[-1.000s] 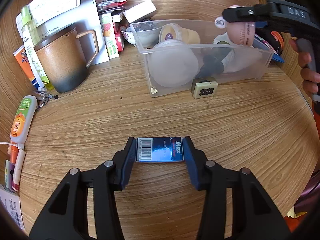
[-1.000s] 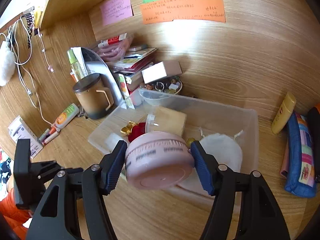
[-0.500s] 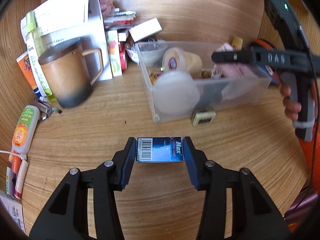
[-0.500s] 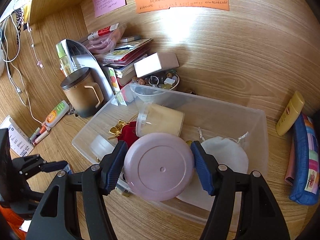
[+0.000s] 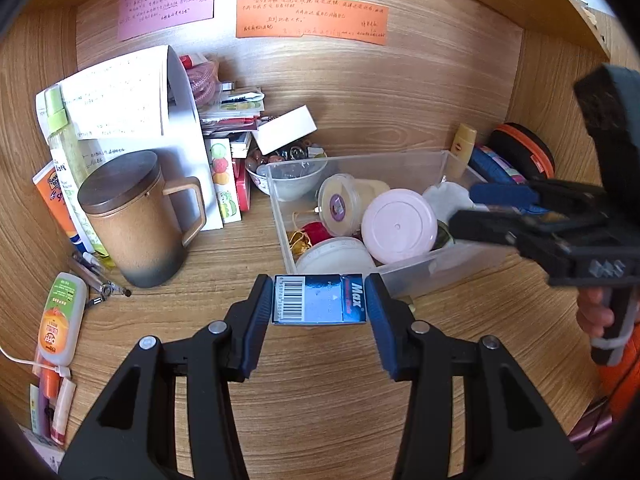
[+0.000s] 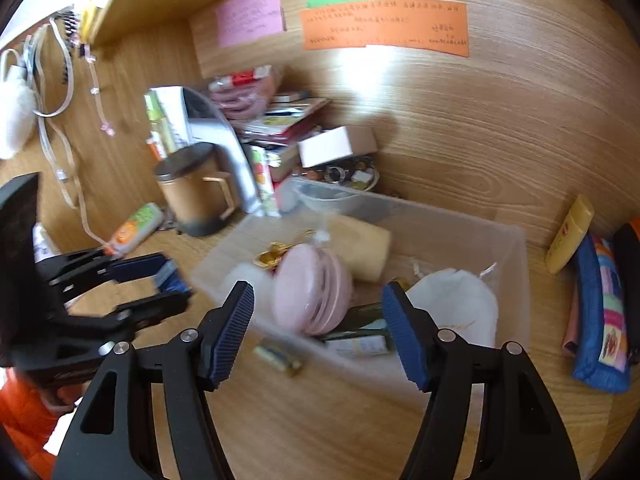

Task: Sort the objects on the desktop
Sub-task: 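Lower the pink container into the box with right gripper while left gripper lifts the blue packet, then grasp the small square item with right gripper while left gripper carries the blue packet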

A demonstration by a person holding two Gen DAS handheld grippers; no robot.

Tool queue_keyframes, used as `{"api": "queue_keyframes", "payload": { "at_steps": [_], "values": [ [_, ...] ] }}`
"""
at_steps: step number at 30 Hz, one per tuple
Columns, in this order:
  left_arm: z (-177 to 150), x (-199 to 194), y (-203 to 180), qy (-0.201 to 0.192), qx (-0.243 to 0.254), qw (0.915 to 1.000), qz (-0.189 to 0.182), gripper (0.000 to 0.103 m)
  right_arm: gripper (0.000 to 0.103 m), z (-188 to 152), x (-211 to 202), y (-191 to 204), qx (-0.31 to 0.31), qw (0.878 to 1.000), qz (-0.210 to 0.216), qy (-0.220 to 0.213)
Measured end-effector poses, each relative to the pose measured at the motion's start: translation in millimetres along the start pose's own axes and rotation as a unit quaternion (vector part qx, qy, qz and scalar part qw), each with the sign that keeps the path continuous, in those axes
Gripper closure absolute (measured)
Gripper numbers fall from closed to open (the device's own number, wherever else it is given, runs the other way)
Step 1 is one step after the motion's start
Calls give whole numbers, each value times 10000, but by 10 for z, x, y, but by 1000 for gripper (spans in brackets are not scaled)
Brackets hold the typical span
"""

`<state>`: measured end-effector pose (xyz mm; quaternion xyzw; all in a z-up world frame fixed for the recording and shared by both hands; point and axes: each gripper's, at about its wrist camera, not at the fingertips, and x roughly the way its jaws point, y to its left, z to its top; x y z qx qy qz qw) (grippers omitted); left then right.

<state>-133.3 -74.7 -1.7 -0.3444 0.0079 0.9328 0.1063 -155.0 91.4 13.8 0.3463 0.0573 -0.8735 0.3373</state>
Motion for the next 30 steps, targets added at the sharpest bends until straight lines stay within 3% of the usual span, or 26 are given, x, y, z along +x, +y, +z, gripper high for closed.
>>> {"api": "queue_keyframes", "payload": {
  "at_steps": [4, 8, 13, 17, 22, 27, 30],
  "values": [
    [-42, -9, 58, 4, -51, 10000, -76, 56, 40, -227, 0, 141, 222, 9991, 296, 229],
    [-127, -10, 123, 44, -103, 9999, -115, 56, 40, -446, 267, 316, 243, 9975, -86, 660],
    [-268, -50, 223, 93, -179, 9995, -226, 56, 43, -559, 633, 276, 840, 9907, -311, 1021],
    [-385, -72, 282, 150, -130, 9992, -337, 56, 62, -573, 805, 317, 1020, 9883, -694, 902],
    [-476, -67, 362, 209, -189, 9979, -581, 56, 68, -518, 936, 453, 1068, 9837, -1130, 901],
    [-483, -52, 373, 243, -110, 9975, -656, 56, 72, -478, 898, 508, 1028, 9835, -1211, 864],
    [-451, -63, 345, 205, -71, 9976, -661, 56, 72, -469, 793, 507, 1056, 9857, -1050, 790]
  ]
}}
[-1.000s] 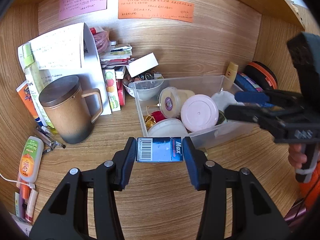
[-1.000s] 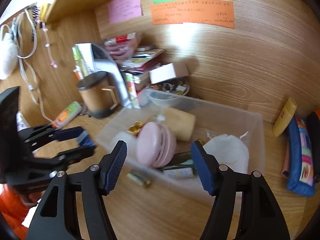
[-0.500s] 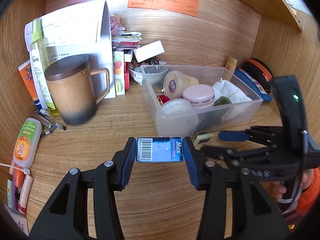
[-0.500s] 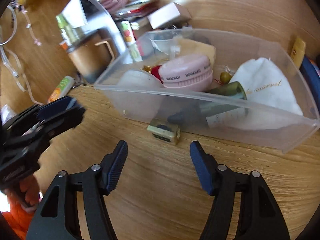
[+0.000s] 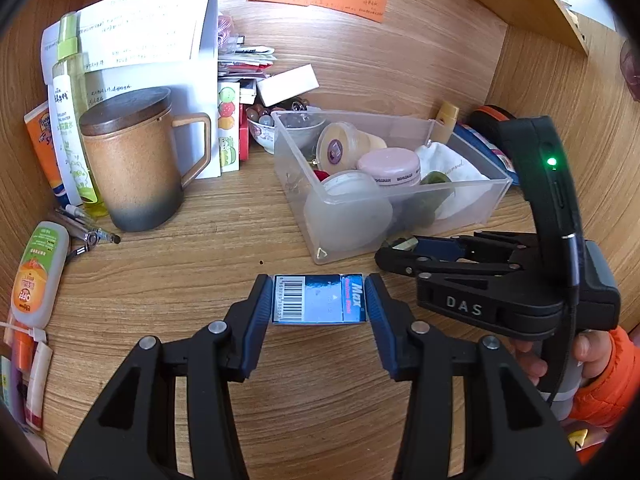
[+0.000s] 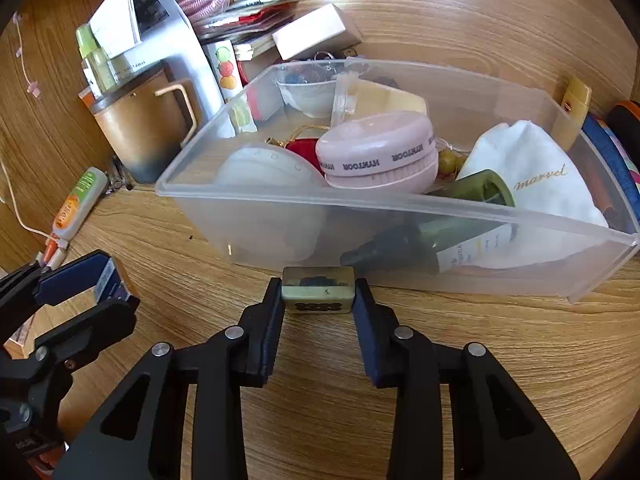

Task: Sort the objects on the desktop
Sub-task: 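Grasp the small square item with right gripper while left gripper carries the blue packet, then lower the blue packet into the box with left gripper while right gripper lowers the square item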

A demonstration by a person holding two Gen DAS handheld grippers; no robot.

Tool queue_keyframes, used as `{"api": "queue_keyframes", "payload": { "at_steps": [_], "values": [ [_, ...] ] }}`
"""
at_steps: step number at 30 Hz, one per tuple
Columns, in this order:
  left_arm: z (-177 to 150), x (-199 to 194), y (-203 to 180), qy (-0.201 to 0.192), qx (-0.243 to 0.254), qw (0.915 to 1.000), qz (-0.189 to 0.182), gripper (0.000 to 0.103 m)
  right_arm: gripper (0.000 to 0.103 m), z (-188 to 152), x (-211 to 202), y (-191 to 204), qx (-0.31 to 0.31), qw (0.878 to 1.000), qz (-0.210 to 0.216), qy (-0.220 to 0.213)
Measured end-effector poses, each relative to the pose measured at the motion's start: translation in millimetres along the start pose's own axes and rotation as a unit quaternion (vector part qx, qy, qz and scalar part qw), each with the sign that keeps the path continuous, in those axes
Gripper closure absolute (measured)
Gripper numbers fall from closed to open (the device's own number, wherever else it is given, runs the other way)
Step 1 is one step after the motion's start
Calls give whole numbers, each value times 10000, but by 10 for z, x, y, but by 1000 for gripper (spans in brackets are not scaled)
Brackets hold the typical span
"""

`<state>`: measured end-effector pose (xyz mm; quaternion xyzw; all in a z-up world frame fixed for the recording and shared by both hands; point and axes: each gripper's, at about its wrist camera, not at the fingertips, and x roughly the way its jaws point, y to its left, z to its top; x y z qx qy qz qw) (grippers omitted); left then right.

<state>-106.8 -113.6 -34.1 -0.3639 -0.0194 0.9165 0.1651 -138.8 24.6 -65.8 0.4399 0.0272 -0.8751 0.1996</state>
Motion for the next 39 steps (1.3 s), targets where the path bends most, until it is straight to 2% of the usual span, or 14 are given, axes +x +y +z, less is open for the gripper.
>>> {"api": "queue_keyframes", "payload": {
  "at_steps": [7, 14, 18, 27, 39],
  "values": [
    [133, 35, -98, -45, 30, 9999, 142, 56, 72, -5, -295, -120, 37, 9979, 608, -241],
    [289, 88, -313, -115, 84, 9996, 235, 56, 72, 38, -636, -251, -216, 9936, 963, -541],
    [361, 167, -430, -84, 42, 9997, 233, 56, 72, 124, -759, -403, -331, 9928, 855, -770],
    [581, 292, -574, -128, 24, 9996, 236, 56, 72, 294, -854, -827, -198, 9930, 681, -948],
    [790, 543, -536, -46, -102, 9998, 147, 56, 72, 466, -644, -983, -344, 9946, 552, -812]
  ]
}}
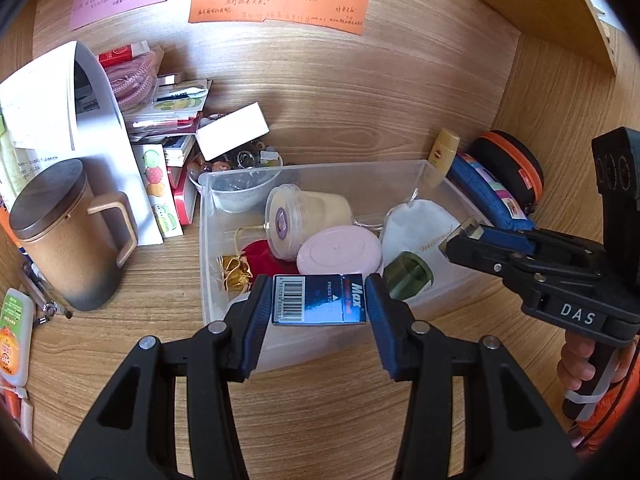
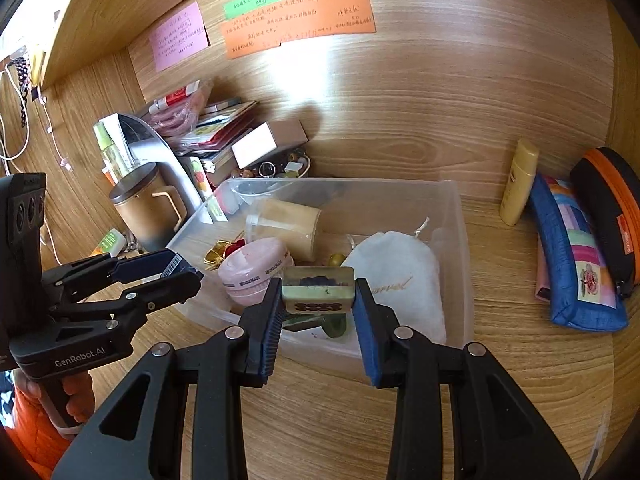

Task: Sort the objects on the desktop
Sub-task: 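Lower the blue packet into the box with left gripper while right gripper lowers the square item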

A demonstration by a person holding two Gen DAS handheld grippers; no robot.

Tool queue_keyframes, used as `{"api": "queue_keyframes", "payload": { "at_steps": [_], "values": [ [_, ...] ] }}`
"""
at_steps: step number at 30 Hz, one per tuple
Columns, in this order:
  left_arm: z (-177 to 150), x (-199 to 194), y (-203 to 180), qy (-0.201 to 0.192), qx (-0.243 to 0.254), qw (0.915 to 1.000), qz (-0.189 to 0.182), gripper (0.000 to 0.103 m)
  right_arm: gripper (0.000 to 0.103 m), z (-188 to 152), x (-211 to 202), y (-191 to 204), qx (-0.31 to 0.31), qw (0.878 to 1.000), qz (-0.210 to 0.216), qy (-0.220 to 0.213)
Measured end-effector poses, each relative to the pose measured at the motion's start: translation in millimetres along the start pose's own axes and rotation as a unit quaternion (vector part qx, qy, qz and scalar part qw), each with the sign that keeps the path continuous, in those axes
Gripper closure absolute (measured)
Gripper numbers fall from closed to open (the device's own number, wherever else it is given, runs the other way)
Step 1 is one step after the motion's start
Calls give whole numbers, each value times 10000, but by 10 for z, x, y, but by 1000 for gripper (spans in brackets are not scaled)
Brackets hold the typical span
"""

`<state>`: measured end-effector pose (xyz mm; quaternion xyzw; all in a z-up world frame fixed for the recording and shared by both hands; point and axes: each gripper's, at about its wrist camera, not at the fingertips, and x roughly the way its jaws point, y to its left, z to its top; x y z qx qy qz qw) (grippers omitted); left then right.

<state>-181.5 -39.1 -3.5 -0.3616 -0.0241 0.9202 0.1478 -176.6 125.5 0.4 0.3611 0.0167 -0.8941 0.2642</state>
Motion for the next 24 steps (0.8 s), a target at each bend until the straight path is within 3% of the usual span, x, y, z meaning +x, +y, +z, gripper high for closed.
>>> {"api": "queue_keyframes", "payload": {
  "at_steps": [24],
  "values": [
    [224, 498, 196, 175, -358, 9991, 176, 56, 72, 84, 574, -21, -303, 9987, -93, 389]
  ]
}}
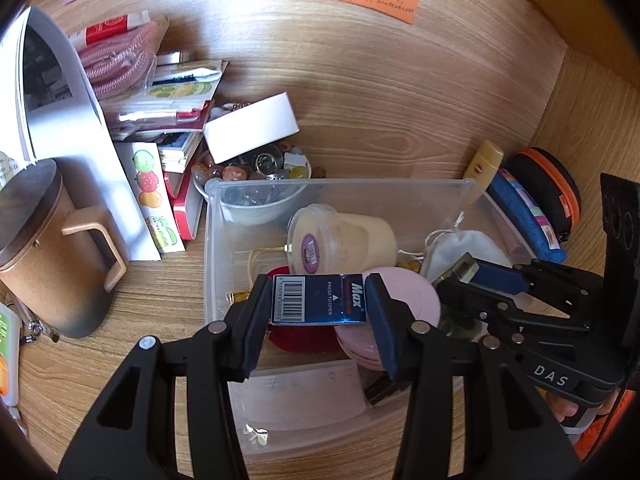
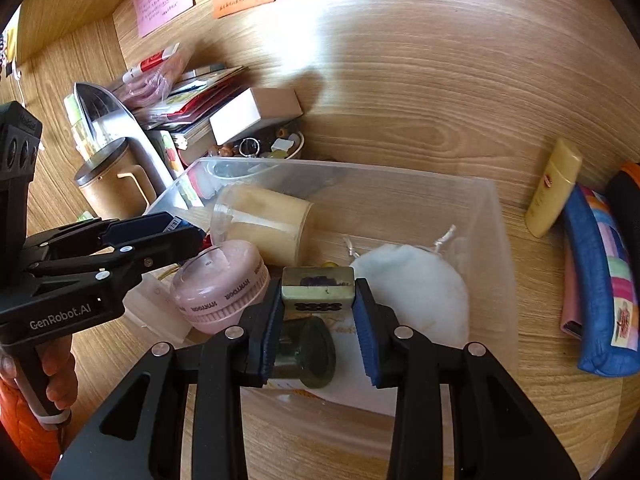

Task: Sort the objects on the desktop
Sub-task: 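Lower the blue packet into the box with left gripper while right gripper lowers the square item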

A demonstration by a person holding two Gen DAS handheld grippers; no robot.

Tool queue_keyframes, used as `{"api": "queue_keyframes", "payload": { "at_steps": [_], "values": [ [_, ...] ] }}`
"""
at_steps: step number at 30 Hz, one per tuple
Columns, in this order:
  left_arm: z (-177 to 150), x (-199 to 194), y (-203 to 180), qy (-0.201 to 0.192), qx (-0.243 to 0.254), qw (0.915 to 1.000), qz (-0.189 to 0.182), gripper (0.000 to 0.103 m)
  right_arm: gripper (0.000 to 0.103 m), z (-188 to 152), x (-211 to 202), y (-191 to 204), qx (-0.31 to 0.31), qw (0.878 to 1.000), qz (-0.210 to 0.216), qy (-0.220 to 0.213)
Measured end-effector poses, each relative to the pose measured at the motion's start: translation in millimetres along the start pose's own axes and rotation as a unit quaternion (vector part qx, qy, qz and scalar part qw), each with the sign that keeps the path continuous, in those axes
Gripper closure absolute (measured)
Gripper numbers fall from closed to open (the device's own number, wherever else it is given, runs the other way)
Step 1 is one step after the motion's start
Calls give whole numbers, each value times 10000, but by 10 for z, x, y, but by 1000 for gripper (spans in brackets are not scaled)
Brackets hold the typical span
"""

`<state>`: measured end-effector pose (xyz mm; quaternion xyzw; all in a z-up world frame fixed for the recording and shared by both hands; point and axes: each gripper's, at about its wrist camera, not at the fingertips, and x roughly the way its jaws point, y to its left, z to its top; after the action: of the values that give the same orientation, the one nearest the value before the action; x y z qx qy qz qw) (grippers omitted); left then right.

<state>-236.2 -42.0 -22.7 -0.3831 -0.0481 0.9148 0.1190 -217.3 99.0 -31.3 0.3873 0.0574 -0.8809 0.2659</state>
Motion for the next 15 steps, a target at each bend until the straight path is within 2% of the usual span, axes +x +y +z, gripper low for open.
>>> {"api": "queue_keyframes", "payload": {
  "at_steps": [6, 15],
  "values": [
    [-19, 24, -40, -34, 136, 9999, 46, 56, 72, -11, 53, -21, 32, 9999, -59, 121],
    [-24, 16, -36, -48, 140, 9999, -49, 56, 72, -6, -4, 38, -110, 9999, -63, 14]
  ]
}}
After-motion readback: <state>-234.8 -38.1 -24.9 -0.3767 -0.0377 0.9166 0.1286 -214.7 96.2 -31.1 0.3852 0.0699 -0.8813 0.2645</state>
